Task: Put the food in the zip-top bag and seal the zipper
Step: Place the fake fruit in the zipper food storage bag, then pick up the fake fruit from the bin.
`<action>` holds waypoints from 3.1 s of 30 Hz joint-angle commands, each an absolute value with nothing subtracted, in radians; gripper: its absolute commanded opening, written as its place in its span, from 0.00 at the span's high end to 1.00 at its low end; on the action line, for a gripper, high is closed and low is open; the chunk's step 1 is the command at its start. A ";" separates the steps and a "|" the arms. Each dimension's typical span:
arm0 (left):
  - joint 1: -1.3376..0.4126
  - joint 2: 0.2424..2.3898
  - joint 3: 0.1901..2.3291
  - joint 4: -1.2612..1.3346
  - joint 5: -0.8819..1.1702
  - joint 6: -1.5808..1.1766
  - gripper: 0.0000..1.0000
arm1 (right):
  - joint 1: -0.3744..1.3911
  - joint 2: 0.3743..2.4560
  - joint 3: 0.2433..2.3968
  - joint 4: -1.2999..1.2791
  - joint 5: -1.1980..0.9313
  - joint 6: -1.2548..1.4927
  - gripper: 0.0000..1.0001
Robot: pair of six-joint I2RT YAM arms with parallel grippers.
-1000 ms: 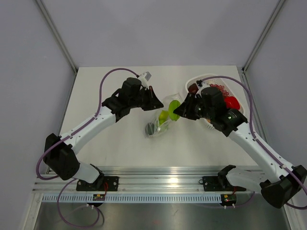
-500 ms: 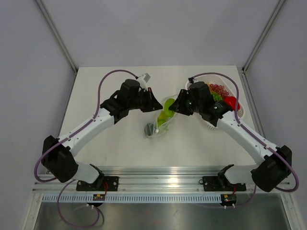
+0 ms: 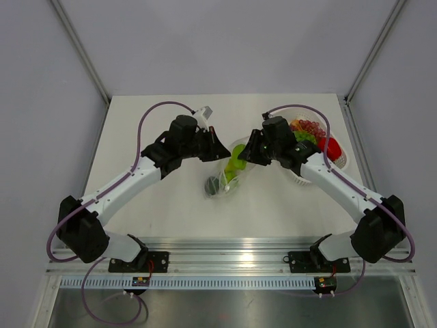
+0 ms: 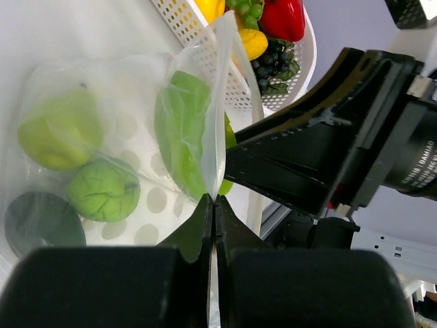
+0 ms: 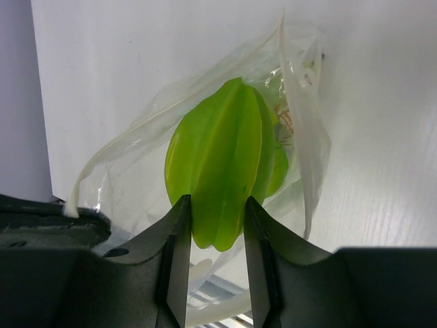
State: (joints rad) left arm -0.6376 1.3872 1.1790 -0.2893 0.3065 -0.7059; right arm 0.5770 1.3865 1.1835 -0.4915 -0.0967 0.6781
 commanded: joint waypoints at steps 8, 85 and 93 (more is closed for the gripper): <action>-0.635 1.344 1.184 -0.255 0.327 -0.699 1.00 | 0.583 1.433 1.207 -0.483 -0.064 0.657 0.26; -0.650 1.396 1.239 -0.339 0.336 -0.611 1.00 | 0.158 2.033 1.775 -0.641 0.535 0.170 0.37; -0.650 1.397 1.239 -0.348 0.328 -0.600 1.00 | 0.181 2.085 1.789 -0.635 0.607 0.150 0.49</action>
